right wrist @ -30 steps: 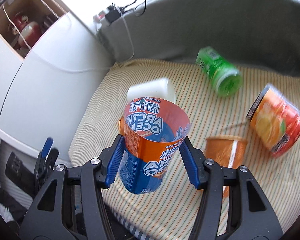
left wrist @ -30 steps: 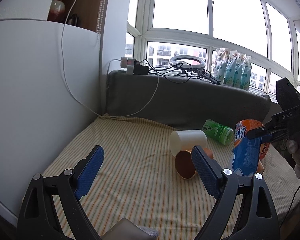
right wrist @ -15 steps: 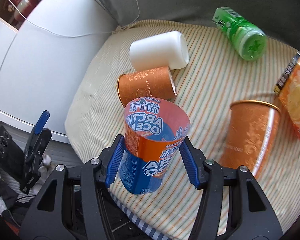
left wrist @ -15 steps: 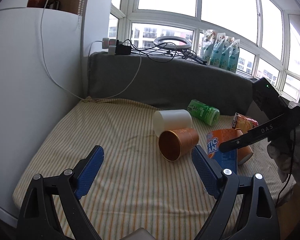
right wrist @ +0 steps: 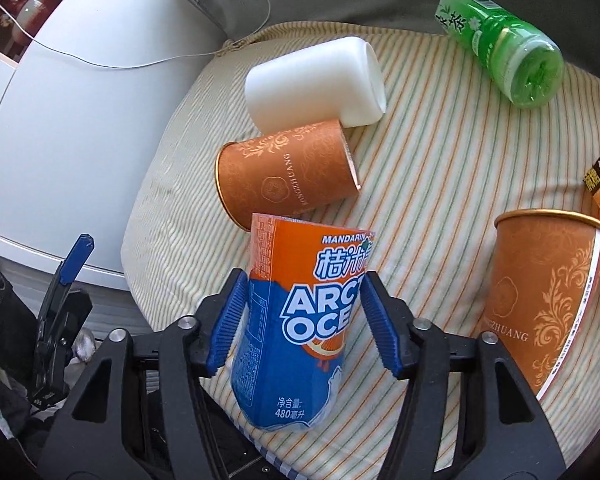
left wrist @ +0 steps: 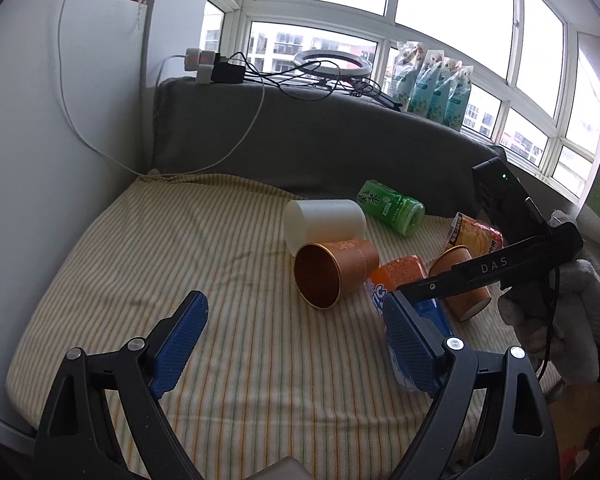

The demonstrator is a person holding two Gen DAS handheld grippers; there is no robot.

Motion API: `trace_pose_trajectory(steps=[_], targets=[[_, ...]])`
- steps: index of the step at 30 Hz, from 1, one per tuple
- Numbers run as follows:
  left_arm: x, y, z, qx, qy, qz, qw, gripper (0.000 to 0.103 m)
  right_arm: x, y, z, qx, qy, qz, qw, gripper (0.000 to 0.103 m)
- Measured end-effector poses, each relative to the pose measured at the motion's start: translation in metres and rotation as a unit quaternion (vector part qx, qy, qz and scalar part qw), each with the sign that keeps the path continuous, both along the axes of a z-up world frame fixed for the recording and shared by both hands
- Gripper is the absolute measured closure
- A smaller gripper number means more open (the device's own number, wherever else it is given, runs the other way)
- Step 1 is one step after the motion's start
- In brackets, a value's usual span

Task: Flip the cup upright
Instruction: 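Lower the blue cup back onto its side and open the right tool, then grasp the lying blue cup around its body with the left tool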

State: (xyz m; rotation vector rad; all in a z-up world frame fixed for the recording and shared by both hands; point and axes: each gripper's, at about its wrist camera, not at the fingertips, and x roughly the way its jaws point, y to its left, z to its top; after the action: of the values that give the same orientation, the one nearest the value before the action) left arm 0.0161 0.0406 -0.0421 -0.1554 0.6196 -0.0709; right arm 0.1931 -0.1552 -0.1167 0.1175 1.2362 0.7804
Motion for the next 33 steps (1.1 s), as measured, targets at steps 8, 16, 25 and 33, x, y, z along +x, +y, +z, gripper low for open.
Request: trace_pose_trajectory(steps=[8, 16, 25, 33], targets=[[0.016, -0.010, -0.004, -0.047, 0.043, -0.046, 0.9969, 0.014, -0.002, -0.015, 0.008, 0.008, -0.022, -0.013, 1.000, 0.023], [0.046, -0.024, -0.018, -0.123, 0.125, -0.098, 0.9797, 0.015, -0.017, -0.050, 0.021, 0.041, -0.047, -0.040, 0.997, 0.023], [0.092, -0.045, -0.046, -0.217, 0.230, -0.130, 0.9399, 0.018, -0.042, -0.102, 0.027, 0.051, -0.077, -0.093, 0.991, 0.023], [0.112, -0.057, -0.055, -0.216, 0.260, -0.124, 0.9331, 0.020, -0.055, -0.133, 0.022, 0.063, -0.086, -0.107, 0.989, 0.023]])
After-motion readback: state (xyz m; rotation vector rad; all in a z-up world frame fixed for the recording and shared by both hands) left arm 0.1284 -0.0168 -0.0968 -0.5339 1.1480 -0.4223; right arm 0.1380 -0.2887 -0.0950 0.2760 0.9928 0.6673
